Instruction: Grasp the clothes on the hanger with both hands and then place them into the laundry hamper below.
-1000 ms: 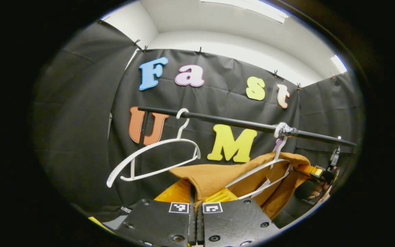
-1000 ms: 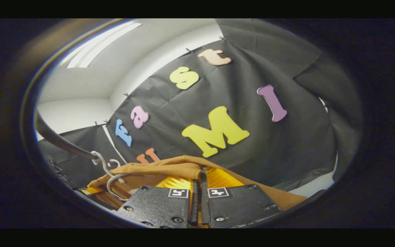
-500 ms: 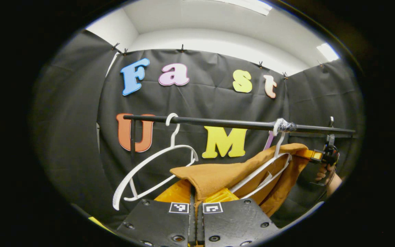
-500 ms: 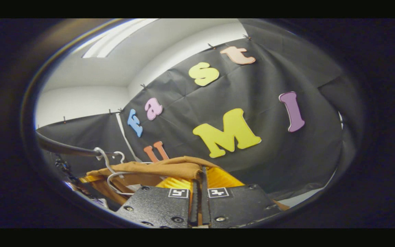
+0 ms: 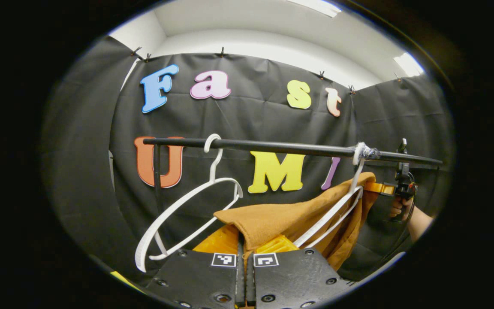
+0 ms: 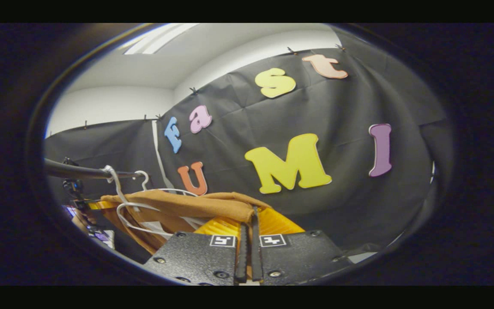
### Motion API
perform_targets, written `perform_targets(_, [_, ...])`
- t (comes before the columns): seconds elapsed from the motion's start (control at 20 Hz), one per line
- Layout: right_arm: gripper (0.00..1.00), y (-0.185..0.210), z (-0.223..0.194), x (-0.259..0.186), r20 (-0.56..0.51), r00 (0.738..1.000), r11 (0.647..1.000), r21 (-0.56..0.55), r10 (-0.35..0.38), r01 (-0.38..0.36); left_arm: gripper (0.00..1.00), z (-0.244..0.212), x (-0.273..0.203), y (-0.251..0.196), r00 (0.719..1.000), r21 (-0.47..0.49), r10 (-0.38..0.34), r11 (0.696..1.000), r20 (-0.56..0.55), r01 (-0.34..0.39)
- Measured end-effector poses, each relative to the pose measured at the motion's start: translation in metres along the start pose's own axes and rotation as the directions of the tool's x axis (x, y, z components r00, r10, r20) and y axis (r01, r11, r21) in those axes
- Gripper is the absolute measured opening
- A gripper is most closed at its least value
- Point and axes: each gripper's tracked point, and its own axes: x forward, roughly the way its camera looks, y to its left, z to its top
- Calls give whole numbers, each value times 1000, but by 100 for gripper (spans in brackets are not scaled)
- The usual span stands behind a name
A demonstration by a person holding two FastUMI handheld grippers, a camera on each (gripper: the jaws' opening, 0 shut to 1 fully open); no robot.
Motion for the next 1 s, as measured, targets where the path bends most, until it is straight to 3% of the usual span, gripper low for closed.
perform_targets(0.15, [7, -2, -7, 7, -27, 997, 996, 64, 68, -66, 5, -6, 2, -1, 999, -12, -40, 999, -21, 40])
perform_targets(0.35, [7, -5, -27, 17, -77, 992, 985, 146, 104, -92, 5, -18, 7, 6, 997, -56, -56, 997, -47, 54])
perform_targets(0.4, [8, -3, -31, 17, -80, 990, 980, 174, 116, -101, 1, -22, 10, 4, 996, -75, -67, 995, -55, 63])
perform_targets(0.5, [7, -16, -38, 22, -110, 988, 975, 207, 104, -80, 5, -32, 15, 6, 994, -114, -84, 991, -75, 75])
perform_targets(0.65, [7, -20, -64, 31, -178, 977, 970, 233, 117, -74, 1, -45, 17, 11, 992, -154, -91, 985, -90, 77])
perform_targets(0.85, [7, -20, -66, 23, -118, 977, 918, 379, 175, -119, 5, -52, 9, 4, 986, -295, -165, 944, -41, 146])
perform_targets(0.9, [7, -23, -72, 23, -132, 976, 918, 381, 175, -114, 1, -54, 10, 4, 983, -305, -175, 940, -48, 152])
perform_targets(1.0, [7, -28, -84, 22, -160, 971, 913, 396, 175, -99, 5, -63, 13, 1, 978, -323, -202, 931, -56, 173])
